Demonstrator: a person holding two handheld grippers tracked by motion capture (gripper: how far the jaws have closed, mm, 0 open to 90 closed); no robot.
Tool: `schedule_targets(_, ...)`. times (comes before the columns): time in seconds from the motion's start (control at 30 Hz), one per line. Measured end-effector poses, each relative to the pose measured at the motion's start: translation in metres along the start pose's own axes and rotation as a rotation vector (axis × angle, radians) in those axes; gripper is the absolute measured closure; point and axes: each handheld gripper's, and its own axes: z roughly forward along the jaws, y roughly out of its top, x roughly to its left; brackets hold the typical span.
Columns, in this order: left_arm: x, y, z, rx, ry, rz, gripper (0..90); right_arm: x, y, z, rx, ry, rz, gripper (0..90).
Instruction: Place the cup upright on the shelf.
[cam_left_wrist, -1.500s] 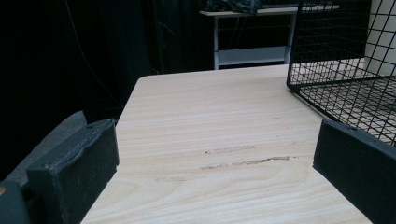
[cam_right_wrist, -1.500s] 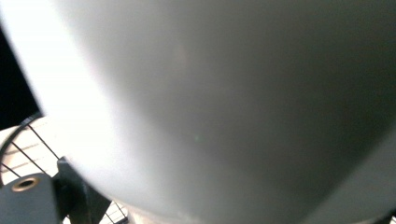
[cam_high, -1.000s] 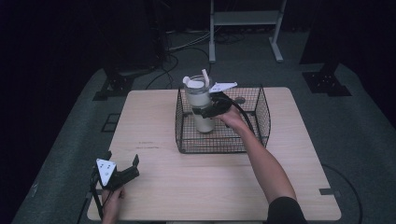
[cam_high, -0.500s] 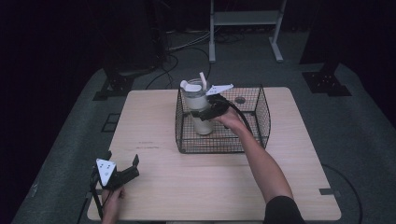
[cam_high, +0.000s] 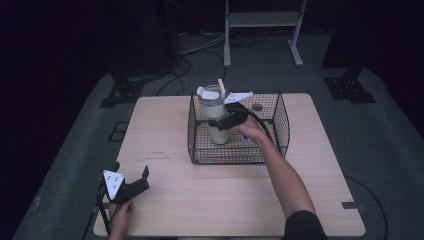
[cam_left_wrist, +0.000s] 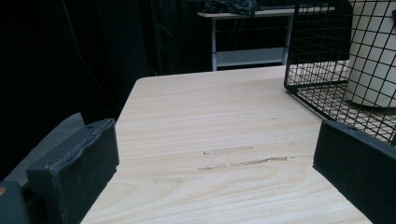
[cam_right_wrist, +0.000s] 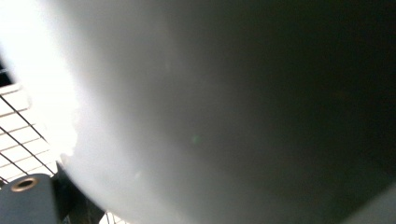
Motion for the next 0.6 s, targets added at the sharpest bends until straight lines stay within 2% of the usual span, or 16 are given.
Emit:
schedule_targets(0.17,0.0,0.0001,-0.0001,0.001,0.0,0.0,0.0,-0.0003,-0.0007,-0.0016,0.008,-0.002,-0.027,8.1)
schedule_targets(0.6,0.0003,0.0,-0.0003,0.0,0.001,0.0,0.0,-0.0024,-0.0025,-0.0053,0.022,0.017,-0.03,8.0)
